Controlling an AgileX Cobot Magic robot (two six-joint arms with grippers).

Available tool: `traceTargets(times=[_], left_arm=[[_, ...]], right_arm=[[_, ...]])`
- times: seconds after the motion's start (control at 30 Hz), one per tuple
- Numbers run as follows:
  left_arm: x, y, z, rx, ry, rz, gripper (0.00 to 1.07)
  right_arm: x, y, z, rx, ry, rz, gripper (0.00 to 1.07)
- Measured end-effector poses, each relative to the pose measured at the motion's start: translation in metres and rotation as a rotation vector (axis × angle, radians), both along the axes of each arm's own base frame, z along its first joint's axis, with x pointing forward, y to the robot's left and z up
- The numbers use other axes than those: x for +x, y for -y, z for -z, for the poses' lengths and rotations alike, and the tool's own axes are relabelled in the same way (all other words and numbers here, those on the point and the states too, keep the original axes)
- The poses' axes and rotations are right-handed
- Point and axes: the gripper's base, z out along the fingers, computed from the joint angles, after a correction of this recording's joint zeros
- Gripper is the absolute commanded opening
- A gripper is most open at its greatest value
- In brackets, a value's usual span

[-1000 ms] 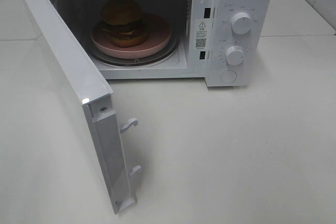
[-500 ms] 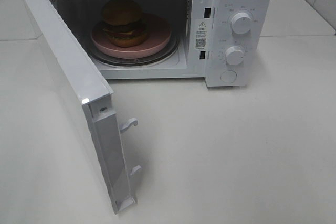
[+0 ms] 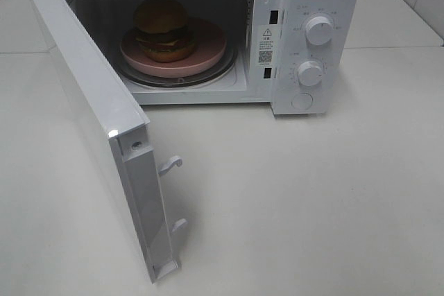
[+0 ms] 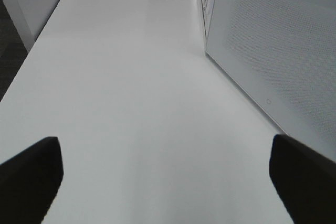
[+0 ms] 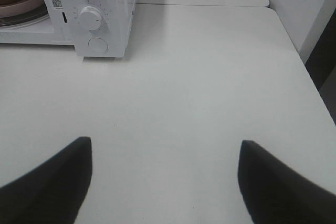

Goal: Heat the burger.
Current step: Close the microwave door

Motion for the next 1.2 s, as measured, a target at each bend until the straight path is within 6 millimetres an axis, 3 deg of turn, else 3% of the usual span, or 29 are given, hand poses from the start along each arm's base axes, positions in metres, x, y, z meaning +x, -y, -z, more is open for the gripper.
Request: traceTargets(times=[0.43, 0.63, 0.73, 0.77, 0.8, 0.83, 0.87, 0.9, 0.93, 0.97, 1.03, 1.2], left_arm=[[0.0, 0.0, -0.001, 0.004, 0.002, -0.003, 1.0], [-0.002, 0.0, -0.019, 0.007, 0.132, -0.005, 0.96], [0.007, -0.001, -0.027, 0.007, 0.175, -0.006, 0.85], [0.011, -0.001, -0.028, 0.006, 0.173, -0.006, 0.67], [0.011, -0.001, -0.028, 0.006, 0.173, -0.006, 0.67], [0.015, -0.001, -0.03, 0.005, 0.171, -0.006, 0.59], [0.023, -0.001, -0.033, 0.003, 0.175, -0.007, 0.38], [0.023, -0.001, -0.033, 0.003, 0.175, -0.007, 0.38], [0.032, -0.001, -0.036, -0.001, 0.177, -0.006, 0.16], [0.032, -0.001, -0.036, -0.001, 0.177, -0.006, 0.16], [0.048, -0.002, -0.04, -0.011, 0.177, -0.005, 0.0], [0.07, -0.002, -0.045, -0.026, 0.231, -0.008, 0.0]], right_arm=[[0.0, 0.0, 0.0, -0.001, 0.0, 0.0, 0.76], [0.0, 0.0, 0.0, -0.001, 0.0, 0.0, 0.76], [0.0, 0.0, 0.0, -0.001, 0.0, 0.0, 0.76], [0.0, 0.0, 0.0, -0.001, 0.0, 0.0, 0.76], [0.0, 0.0, 0.0, -0.001, 0.0, 0.0, 0.76], [0.0, 0.0, 0.0, -0.001, 0.0, 0.0, 0.76], [0.0, 0.0, 0.0, -0.001, 0.0, 0.0, 0.76], [0.0, 0.0, 0.0, -0.001, 0.0, 0.0, 0.76], [0.0, 0.0, 0.0, -0.001, 0.0, 0.0, 0.76], [0.0, 0.0, 0.0, -0.001, 0.0, 0.0, 0.76], [0.0, 0.0, 0.0, -0.001, 0.0, 0.0, 0.76], [0.0, 0.0, 0.0, -0.001, 0.0, 0.0, 0.76]])
